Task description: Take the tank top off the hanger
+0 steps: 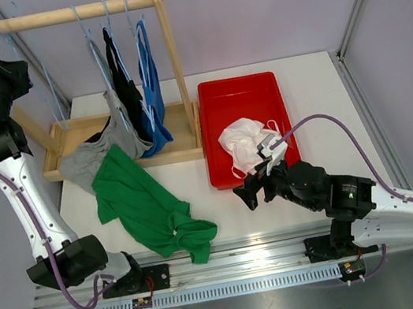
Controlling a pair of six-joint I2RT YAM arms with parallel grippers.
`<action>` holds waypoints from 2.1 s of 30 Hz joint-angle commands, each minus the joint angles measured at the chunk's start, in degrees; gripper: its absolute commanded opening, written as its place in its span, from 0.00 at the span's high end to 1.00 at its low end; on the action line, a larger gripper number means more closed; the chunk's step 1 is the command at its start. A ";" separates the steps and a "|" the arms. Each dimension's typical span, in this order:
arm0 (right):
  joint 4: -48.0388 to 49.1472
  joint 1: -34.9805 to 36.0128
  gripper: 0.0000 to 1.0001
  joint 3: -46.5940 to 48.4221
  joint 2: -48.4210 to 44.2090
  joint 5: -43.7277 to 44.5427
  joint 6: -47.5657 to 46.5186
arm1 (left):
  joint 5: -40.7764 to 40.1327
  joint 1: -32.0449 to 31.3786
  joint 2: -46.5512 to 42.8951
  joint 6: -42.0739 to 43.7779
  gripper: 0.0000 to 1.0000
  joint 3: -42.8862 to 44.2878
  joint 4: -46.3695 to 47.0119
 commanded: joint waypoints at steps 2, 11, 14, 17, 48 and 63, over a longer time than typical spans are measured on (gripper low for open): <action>0.07 -0.36 0.01 -0.02 -0.73 1.74 -0.37 | 0.47 2.13 0.85 -1.72 1.00 0.43 4.77; -0.02 -0.35 0.01 -0.81 -1.25 1.83 0.24 | -3.30 3.98 1.74 -0.93 1.00 -0.98 3.64; 0.42 -0.44 0.01 -0.81 -0.64 1.48 0.16 | -5.76 3.89 0.86 -0.05 1.00 -2.56 2.93; 0.86 -0.35 0.01 -0.81 -0.29 0.95 0.42 | -7.78 3.98 0.07 0.65 1.00 -4.41 2.40; 0.25 -0.35 0.00 -2.48 -1.69 0.33 2.44 | -7.18 3.98 3.23 0.83 1.00 -3.71 2.14; 2.09 -0.35 0.01 -3.53 0.06 -0.72 3.15 | -9.90 3.54 -11.35 -4.97 0.01 -10.11 6.60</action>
